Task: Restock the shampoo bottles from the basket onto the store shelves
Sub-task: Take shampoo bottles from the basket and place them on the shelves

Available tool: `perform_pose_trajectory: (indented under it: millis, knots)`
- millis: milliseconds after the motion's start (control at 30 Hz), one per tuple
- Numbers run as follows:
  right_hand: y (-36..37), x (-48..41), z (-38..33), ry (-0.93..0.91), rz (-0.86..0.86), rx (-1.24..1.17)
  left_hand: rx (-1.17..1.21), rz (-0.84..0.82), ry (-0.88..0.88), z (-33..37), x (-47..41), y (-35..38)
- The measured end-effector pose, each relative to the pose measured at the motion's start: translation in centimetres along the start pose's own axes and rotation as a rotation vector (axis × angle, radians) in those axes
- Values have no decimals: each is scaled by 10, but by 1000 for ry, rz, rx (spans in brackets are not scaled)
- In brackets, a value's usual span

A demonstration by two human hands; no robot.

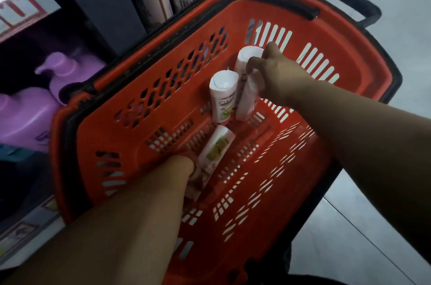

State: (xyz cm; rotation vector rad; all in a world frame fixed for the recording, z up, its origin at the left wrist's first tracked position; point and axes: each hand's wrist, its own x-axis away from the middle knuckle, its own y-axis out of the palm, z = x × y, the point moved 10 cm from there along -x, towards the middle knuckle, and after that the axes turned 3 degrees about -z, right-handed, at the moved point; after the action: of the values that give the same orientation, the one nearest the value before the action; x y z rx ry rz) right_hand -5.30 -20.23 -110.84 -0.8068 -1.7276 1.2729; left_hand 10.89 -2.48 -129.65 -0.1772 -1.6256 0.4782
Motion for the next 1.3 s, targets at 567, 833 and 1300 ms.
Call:
perform_pose_trajectory:
  millis: [567, 833, 1300]
  knots:
    - [0, 18, 0, 95, -126, 80, 335, 418, 176, -2, 64, -88]
    - [-91, 68, -23, 98, -12, -207, 167, 647, 274, -28, 192, -149]
    - [-180, 169, -108, 22, 345, -1646, 1567, 640, 944, -109, 385, -148]
